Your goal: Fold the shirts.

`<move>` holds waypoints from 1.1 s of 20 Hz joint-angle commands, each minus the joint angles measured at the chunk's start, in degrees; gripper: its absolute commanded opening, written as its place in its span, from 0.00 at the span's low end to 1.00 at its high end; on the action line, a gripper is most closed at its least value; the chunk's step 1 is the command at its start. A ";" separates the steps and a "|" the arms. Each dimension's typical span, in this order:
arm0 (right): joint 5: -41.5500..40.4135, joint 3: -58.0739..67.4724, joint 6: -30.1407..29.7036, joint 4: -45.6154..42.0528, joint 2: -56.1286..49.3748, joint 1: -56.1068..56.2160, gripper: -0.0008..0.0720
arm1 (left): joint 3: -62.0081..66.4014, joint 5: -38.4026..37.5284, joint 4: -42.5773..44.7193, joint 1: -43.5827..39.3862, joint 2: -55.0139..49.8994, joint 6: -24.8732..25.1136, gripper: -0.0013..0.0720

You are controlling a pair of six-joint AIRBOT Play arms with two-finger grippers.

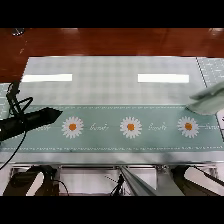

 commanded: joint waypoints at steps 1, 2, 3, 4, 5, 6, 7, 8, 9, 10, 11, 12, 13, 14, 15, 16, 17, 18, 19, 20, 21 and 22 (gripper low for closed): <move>1.25 -16.31 -0.90 -12.50 9.62 -9.70 0.05 | -0.02 0.04 0.02 -0.02 -0.02 0.04 0.06; 1.25 -20.92 -1.60 -16.65 12.17 -11.98 0.05 | -0.02 0.04 0.02 -0.02 -0.02 0.04 0.06; 1.27 -25.66 -1.60 -20.68 14.93 -14.40 0.05 | -0.02 0.04 0.02 -0.02 -0.02 0.04 0.06; 1.27 -29.68 -1.49 -23.69 17.35 -16.57 0.05 | -0.02 0.02 0.02 -0.02 -0.02 0.04 0.06; 1.27 -33.46 -1.03 -26.36 19.82 -18.51 0.05 | -0.02 0.04 0.02 -0.02 -0.02 0.04 0.06; 1.27 -37.09 -0.61 -28.94 22.08 -20.17 0.05 | -0.02 0.02 0.02 -0.02 -0.02 0.04 0.06; 1.20 -40.13 0.11 -31.98 23.98 -20.96 0.05 | -0.02 0.02 0.02 -0.02 -0.02 0.04 0.06; 0.94 -42.40 1.81 -35.69 25.27 -20.90 0.14 | -0.02 0.02 0.02 -0.02 -0.02 0.04 0.06; 0.28 -44.11 2.89 -38.66 25.86 -20.83 0.61 | -0.02 0.04 0.02 -0.02 -0.02 0.11 0.06; -0.98 -44.78 2.80 -38.53 25.79 -20.83 0.88 | -0.02 0.46 0.02 -0.02 -0.02 0.26 0.06; -3.17 -44.76 2.62 -37.05 25.66 -20.83 0.87 | -0.02 1.38 0.04 -0.02 -0.02 0.33 0.06; -5.84 -44.63 2.47 -35.01 25.68 -20.83 0.87 | -0.02 2.69 0.02 -0.02 -0.07 1.60 0.06; -8.76 -44.37 2.05 -31.82 25.68 -20.83 0.86 | 0.00 4.74 0.02 -0.02 -0.35 3.78 0.06; -11.61 -43.82 0.76 -27.36 25.66 -20.83 0.80 | 0.04 7.19 0.00 -0.02 -0.90 5.38 0.06; -15.45 -43.06 -1.75 -20.04 25.64 -20.83 0.40 | 0.46 10.01 -0.13 -0.02 -2.01 5.35 0.05; -19.43 -42.18 -6.58 -8.44 24.90 -20.63 0.05 | 1.66 11.78 -1.38 0.04 -3.65 5.38 0.05; -22.99 -40.87 -10.38 3.45 23.43 -19.02 0.05 | 3.96 12.98 -3.52 0.11 -6.19 5.77 0.05; -26.32 -38.86 -12.31 13.27 21.40 -15.50 0.05 | 7.89 13.40 -6.91 0.09 -9.77 8.98 0.05; -29.68 -36.30 -13.99 21.07 19.02 -9.66 0.05 | 12.85 12.66 -10.73 0.04 -13.79 13.31 0.05; -32.54 -33.51 -14.78 24.24 16.63 -2.82 0.05 | 19.56 10.45 -14.25 -0.44 -18.53 17.05 0.05; -35.93 -30.62 -14.97 23.78 14.08 5.60 0.05 | 27.23 7.52 -15.39 -1.75 -23.41 18.23 0.05; -39.06 -28.50 -14.93 21.07 11.63 13.86 0.05 | 34.45 4.72 -15.30 -3.61 -27.80 18.23 0.05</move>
